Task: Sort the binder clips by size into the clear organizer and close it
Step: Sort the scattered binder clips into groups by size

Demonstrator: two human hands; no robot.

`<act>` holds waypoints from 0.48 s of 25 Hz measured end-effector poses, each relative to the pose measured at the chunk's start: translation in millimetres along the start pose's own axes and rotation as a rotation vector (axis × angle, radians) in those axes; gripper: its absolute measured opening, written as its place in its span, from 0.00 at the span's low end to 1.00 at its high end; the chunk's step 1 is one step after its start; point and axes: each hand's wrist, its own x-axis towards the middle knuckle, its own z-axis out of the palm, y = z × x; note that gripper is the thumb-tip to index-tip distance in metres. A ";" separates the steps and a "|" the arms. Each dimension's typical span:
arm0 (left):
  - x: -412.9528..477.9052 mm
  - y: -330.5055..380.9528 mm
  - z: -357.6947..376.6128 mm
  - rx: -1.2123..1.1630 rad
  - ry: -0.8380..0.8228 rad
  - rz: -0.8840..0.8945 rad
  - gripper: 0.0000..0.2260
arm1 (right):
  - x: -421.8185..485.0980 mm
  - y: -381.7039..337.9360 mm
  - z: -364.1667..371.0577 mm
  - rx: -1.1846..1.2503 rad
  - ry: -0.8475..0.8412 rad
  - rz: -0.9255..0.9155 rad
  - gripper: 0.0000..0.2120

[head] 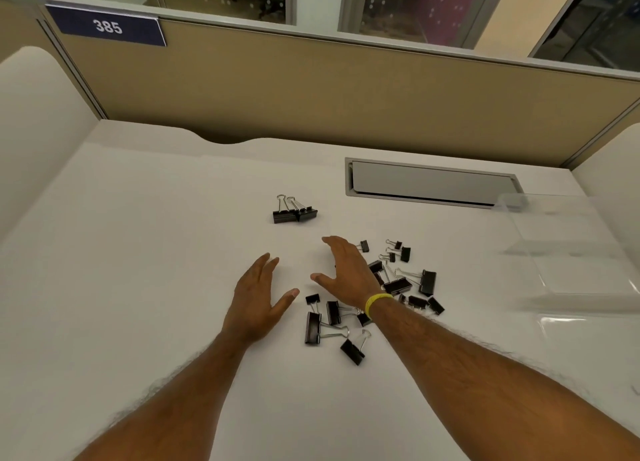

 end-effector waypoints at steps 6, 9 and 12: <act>-39.5 21.4 6.1 0.031 -0.088 0.230 0.35 | -55.8 3.2 0.8 -0.014 0.060 -0.045 0.31; -51.5 32.1 11.8 0.058 -0.093 0.324 0.30 | -80.2 10.9 1.0 -0.023 0.130 -0.056 0.25; -57.4 37.8 16.2 0.091 -0.103 0.356 0.27 | -103.0 16.4 3.5 -0.025 0.190 -0.042 0.17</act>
